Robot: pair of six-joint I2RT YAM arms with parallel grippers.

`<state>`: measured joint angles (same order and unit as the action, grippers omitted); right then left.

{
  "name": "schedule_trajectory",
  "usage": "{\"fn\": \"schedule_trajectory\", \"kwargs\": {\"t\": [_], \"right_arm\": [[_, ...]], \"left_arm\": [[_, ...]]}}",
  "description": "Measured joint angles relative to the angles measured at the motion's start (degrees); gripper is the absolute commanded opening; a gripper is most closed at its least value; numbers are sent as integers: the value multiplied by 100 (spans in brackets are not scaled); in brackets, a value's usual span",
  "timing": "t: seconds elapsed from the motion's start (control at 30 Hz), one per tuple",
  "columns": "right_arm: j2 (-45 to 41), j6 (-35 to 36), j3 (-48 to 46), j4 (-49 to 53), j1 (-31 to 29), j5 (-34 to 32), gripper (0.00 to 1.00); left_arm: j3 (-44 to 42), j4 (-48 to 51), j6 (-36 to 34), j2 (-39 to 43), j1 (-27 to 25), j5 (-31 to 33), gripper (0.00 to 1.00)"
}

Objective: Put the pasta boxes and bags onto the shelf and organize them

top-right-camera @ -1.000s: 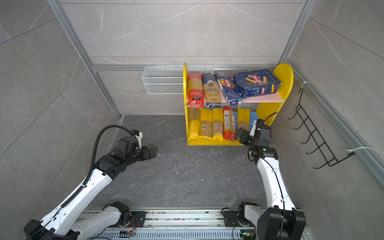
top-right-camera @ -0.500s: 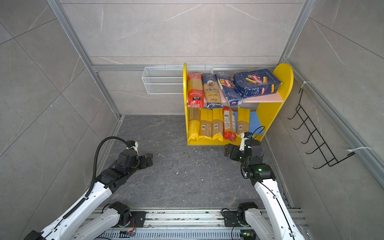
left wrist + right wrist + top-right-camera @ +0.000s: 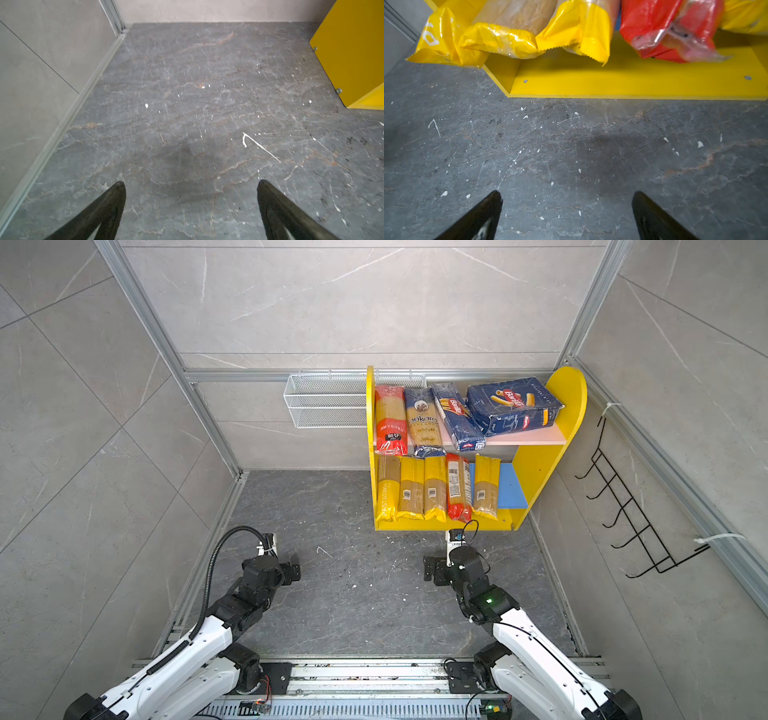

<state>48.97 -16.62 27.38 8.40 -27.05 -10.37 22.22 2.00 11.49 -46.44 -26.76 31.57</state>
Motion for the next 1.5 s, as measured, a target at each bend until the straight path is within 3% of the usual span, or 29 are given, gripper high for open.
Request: {"fn": "schedule_trajectory", "kwargs": {"t": [0.2, 0.5, 0.83, 1.27, 1.5], "right_arm": [[802, 483, -57, -1222, -151, -479, 100], [1539, 1346, -136, -2857, -120, -1303, 99], [2186, 1606, -181, -3711, 807, -1510, 100], [2184, 1606, -313, -3985, 1080, -1279, 100], [2979, 1694, -680, -4881, 1115, -1467, 100]], "left_arm": [[-326, -1563, -903, -560, 205, 514, 100], [-1333, -4122, -1161, -1853, 1392, 258, 100], [-1119, -5875, -1436, -3534, 1749, -168, 100], [-767, -6028, -1427, -4037, 2277, -1193, 100], [-581, -5637, -1386, -4044, 2426, -1565, 100]]}}
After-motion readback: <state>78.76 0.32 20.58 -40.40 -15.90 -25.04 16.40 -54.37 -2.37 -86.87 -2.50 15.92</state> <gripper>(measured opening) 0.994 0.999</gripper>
